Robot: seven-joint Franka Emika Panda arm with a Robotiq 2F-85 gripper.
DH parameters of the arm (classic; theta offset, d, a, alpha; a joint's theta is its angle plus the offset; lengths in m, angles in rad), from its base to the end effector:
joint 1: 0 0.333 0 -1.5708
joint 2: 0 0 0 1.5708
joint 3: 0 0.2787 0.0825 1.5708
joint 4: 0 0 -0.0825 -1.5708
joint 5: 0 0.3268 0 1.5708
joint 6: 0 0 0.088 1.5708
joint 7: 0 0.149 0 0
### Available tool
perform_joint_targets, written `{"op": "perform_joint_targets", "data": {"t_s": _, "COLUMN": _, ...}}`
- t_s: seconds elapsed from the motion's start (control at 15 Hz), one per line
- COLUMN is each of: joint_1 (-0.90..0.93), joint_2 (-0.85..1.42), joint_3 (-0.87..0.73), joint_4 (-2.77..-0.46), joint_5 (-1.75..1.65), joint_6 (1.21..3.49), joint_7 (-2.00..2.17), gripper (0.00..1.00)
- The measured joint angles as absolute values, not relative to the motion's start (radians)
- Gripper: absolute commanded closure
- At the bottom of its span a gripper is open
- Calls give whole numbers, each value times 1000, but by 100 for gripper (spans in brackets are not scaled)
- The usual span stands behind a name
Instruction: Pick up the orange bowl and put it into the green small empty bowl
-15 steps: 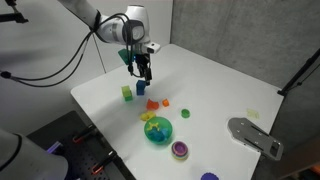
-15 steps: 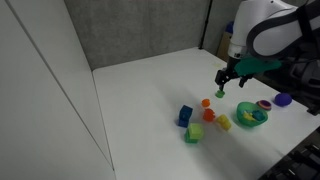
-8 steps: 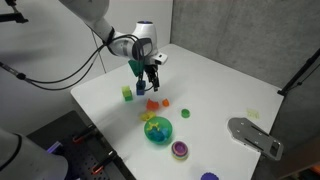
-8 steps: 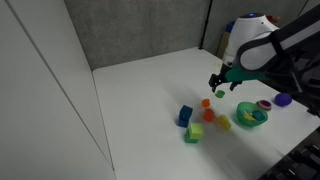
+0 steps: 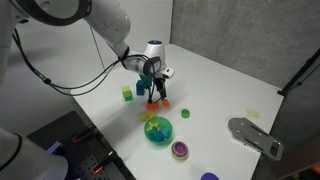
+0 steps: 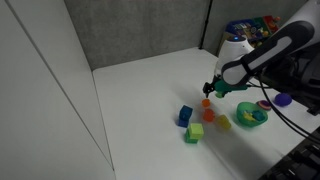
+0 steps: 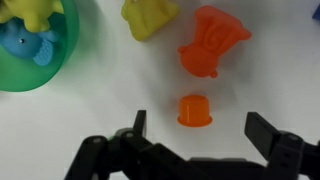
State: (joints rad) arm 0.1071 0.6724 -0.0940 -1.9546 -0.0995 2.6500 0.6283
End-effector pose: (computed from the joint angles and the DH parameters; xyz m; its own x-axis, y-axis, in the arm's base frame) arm 0.5627 0.0065 0.1104 0.8731 -0.4814 0.0774 -0.4866 -0.8703 0.0762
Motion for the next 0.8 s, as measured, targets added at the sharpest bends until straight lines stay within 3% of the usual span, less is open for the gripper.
{"op": "perform_joint_targets", "data": {"t_s": 0.6, "joint_1": 169, "joint_2": 896, "joint_3": -158, "joint_4": -1768, "joint_5": -61, "joint_6": 2734, "joint_7": 628, "gripper": 0}}
{"op": "perform_joint_targets", "data": {"t_s": 0.67, "joint_1": 173, "joint_2": 914, "joint_3": -164, "joint_4": -1752, "joint_5": -60, "joint_6": 2736, "joint_7": 628, "gripper": 25}}
{"op": "perform_joint_targets", "data": {"t_s": 0.8, "joint_1": 176, "joint_2": 942, "joint_3": -172, "joint_4": -1725, "joint_5": -57, "joint_6": 2736, "joint_7": 628, "gripper": 32}}
